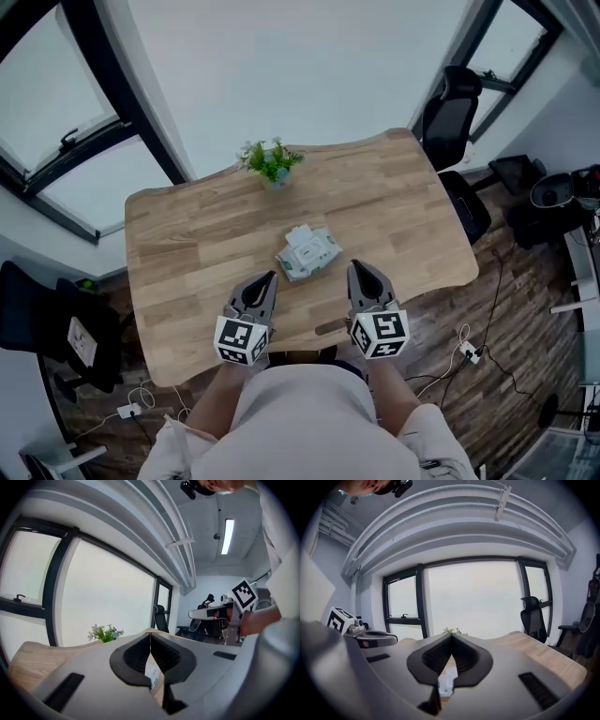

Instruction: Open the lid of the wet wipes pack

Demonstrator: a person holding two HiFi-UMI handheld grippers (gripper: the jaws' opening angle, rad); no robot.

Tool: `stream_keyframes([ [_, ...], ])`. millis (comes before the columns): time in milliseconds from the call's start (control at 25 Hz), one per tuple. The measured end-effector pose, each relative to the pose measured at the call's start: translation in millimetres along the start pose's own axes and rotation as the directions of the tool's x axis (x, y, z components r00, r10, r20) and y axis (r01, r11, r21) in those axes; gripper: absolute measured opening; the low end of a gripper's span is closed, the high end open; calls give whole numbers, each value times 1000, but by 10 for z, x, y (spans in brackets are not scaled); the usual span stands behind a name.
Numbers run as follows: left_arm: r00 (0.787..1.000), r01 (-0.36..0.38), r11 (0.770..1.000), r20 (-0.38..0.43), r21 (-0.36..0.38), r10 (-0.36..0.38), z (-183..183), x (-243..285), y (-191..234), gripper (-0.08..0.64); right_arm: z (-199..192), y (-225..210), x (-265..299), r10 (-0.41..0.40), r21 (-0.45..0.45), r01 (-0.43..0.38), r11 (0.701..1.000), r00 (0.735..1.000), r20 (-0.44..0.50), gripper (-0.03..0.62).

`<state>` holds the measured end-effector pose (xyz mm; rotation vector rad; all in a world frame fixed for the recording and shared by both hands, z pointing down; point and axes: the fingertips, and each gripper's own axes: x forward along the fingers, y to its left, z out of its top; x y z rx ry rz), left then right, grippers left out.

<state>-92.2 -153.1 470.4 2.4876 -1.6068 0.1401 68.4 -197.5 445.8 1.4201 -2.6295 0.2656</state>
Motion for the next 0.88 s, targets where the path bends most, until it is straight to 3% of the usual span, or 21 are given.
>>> stream_keyframes([
  [360, 996, -38, 997, 78, 69, 33, 342, -207, -85, 20, 320, -68, -481, -41, 33, 38, 999, 995, 88, 5],
  [880, 985, -62, 998, 161, 32, 57, 662, -327, -263, 21, 527, -122, -753, -55, -6, 56, 998, 989, 139, 6],
])
